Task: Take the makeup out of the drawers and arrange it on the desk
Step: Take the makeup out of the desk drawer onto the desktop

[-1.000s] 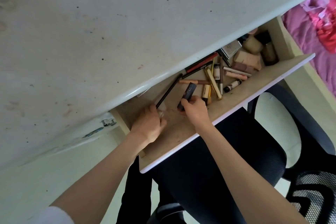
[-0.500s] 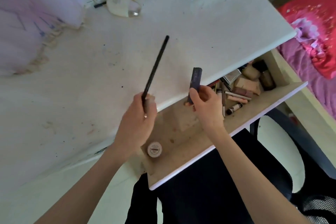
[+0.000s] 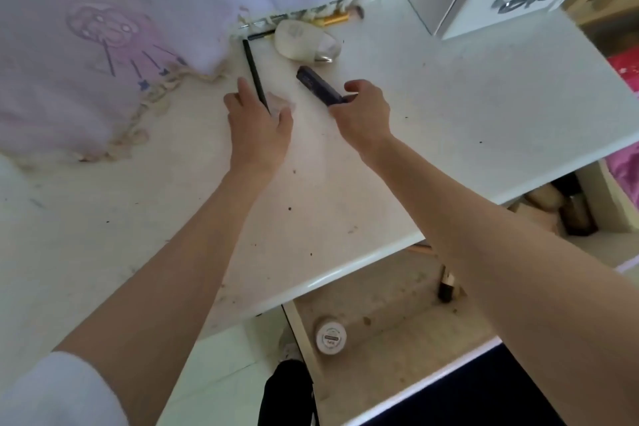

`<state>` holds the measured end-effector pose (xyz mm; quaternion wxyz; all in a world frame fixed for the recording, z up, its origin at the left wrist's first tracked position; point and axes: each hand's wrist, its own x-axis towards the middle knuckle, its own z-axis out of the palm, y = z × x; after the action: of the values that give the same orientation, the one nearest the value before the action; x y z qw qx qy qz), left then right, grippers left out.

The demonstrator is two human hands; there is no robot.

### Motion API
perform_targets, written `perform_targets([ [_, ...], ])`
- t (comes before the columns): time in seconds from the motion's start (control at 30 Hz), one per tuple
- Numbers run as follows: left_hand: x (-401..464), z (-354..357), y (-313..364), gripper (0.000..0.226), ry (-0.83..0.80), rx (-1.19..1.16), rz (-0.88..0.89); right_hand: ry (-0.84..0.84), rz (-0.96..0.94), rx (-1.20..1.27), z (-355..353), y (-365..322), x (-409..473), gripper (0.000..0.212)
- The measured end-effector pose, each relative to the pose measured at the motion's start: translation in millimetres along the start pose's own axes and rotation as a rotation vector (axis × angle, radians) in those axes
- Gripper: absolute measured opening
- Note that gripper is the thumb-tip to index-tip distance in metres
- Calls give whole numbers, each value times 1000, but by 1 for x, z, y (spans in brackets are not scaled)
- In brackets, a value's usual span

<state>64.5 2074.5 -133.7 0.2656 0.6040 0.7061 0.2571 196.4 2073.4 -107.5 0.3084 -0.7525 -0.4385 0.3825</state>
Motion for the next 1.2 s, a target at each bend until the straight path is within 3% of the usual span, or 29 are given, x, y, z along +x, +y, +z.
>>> perform_targets([
  [0.13, 8, 1, -4, 72, 26, -2, 130, -56, -137, -2, 10, -3, 11, 60],
  [0.3, -9, 0, -18, 64, -67, 64, 196, -117, -297, -544, 9, 30, 0, 62],
  [0.4, -36, 0, -29, 62, -91, 252, 257, -107, -401, -717, -3, 59, -25, 56],
  [0.53, -88, 3, -38, 65, -187, 407, 298, -139, -439, -752, -21, 91, -73, 53],
  [0.77, -190, 7, -33, 50, -223, 423, 440, -199, -500, -645, -51, 145, -166, 49],
  [0.87, -228, 17, -38, 38, -256, 347, 654, -212, -434, -611, -59, 168, -186, 40],
  [0.97, -245, 34, -52, 35, -419, 334, 872, -317, -282, -747, -66, 190, -187, 40],
  [1.07, -240, 48, -59, 41, -681, 588, 690, -347, -132, -825, -74, 206, -172, 40],
  [1.2, -235, 62, -62, 29, -789, 833, 531, -246, 38, -892, -81, 221, -148, 40],
])
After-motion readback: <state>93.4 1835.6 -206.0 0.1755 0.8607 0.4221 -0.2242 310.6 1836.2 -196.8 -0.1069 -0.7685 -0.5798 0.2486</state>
